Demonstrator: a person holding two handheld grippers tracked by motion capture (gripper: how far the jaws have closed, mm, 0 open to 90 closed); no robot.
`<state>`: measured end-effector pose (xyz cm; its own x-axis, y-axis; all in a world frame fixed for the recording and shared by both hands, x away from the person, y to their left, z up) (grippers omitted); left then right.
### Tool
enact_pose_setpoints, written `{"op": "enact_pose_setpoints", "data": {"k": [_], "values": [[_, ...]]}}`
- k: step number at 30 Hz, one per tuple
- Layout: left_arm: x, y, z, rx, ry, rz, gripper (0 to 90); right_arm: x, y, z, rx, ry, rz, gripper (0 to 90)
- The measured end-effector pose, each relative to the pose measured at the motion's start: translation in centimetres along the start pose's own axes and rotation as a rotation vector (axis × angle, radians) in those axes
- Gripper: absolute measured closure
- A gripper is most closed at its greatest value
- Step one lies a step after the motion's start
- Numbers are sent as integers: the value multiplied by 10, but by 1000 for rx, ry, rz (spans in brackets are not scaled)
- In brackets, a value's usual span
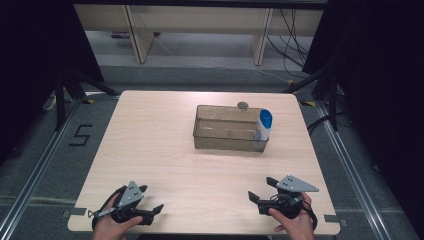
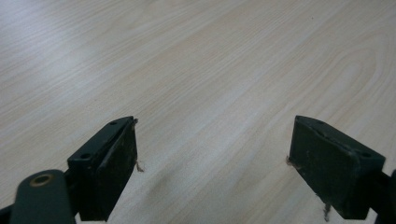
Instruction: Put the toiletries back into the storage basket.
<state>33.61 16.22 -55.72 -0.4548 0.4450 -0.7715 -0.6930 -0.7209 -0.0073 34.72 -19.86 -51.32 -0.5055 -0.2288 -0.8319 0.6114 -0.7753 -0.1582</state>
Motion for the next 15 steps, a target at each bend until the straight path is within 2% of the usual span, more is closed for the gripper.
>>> {"op": "enact_pose_setpoints", "data": {"k": [1, 3, 4, 5, 7, 9, 10, 12, 15], "values": [[0, 0, 0, 1, 3, 1, 149, 0, 1, 0, -3, 6, 19, 158], [1, -2, 0, -8, -9, -13, 149, 2, -1, 1, -7, 7, 3, 158], [0, -2, -1, -9, -2, -11, 149, 2, 1, 2, 2, 5, 32, 158], [1, -2, 1, -9, -10, -14, 149, 5, -3, 2, -16, -4, 12, 157], [1, -2, 0, -5, -11, -15, 149, 6, -4, 2, -28, -10, 12, 157], [1, -2, 0, -6, -9, -14, 149, 7, -3, 4, -12, -9, 34, 157], [1, -2, 0, -6, -9, -14, 149, 9, -6, 5, -27, -11, 26, 157], [0, -2, 1, -4, -7, -13, 149, 10, -5, 7, -17, -20, 39, 157], [0, 0, 1, 5, -5, -13, 149, 12, -7, 8, -23, -22, 27, 157]]}}
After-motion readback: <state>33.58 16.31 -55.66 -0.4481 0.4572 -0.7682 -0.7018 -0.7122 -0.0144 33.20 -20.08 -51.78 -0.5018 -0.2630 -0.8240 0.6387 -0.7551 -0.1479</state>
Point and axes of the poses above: each handheld gripper's, and its own axes: z roughly backward along the jaws, x roughly out of its underside, y roughly to its right, the point moved 8 cm from there along -z, roughly forward along the jaws, and after that the axes turned 2 degrees about -y, right-handed, at the moved point
